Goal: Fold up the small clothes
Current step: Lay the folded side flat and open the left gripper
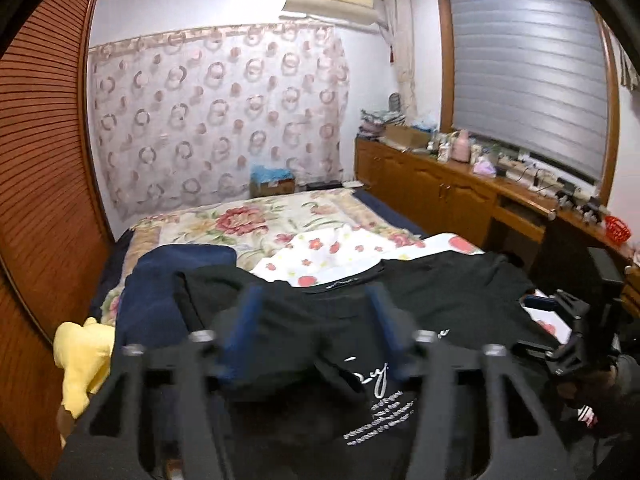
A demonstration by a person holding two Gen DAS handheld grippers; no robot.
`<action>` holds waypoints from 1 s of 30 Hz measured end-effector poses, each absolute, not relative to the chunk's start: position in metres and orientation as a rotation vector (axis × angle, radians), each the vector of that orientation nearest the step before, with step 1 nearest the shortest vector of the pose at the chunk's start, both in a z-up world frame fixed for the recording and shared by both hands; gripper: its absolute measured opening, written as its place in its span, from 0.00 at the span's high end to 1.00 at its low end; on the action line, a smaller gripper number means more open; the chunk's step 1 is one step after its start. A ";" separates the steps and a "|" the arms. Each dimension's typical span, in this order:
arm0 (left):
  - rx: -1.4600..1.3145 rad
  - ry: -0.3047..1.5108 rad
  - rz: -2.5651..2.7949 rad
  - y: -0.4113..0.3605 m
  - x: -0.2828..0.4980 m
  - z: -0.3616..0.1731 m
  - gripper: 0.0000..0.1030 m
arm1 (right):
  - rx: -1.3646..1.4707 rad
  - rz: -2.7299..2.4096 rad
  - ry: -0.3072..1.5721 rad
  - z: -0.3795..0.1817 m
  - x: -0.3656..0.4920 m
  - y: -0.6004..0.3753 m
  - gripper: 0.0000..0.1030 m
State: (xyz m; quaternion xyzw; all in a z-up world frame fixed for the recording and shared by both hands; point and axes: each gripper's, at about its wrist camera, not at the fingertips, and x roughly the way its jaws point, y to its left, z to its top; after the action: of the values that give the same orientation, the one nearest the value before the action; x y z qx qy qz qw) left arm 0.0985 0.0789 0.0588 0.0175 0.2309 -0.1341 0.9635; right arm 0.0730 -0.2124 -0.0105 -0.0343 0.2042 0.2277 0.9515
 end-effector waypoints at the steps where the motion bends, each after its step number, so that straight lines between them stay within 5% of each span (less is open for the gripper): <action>1: 0.033 0.463 -0.267 0.081 0.095 0.059 0.24 | -0.067 0.464 0.421 -0.010 0.076 -0.211 0.00; 18: 0.030 0.453 -0.063 0.129 0.069 0.025 0.22 | -0.119 0.801 0.492 0.015 0.151 -0.089 0.13; 27: -0.004 0.489 -0.046 0.136 0.062 -0.002 0.22 | -0.176 0.888 0.656 -0.009 0.225 -0.010 0.39; 30: -0.010 0.506 -0.051 0.137 0.060 -0.011 0.22 | -0.225 0.887 0.704 -0.020 0.242 0.007 0.57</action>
State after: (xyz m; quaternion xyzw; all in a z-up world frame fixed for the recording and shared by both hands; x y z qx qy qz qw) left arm 0.0600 0.1375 -0.0111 -0.0048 0.2502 -0.0254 0.9678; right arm 0.2422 0.0069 -0.0202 -0.1063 0.3326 0.4191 0.8381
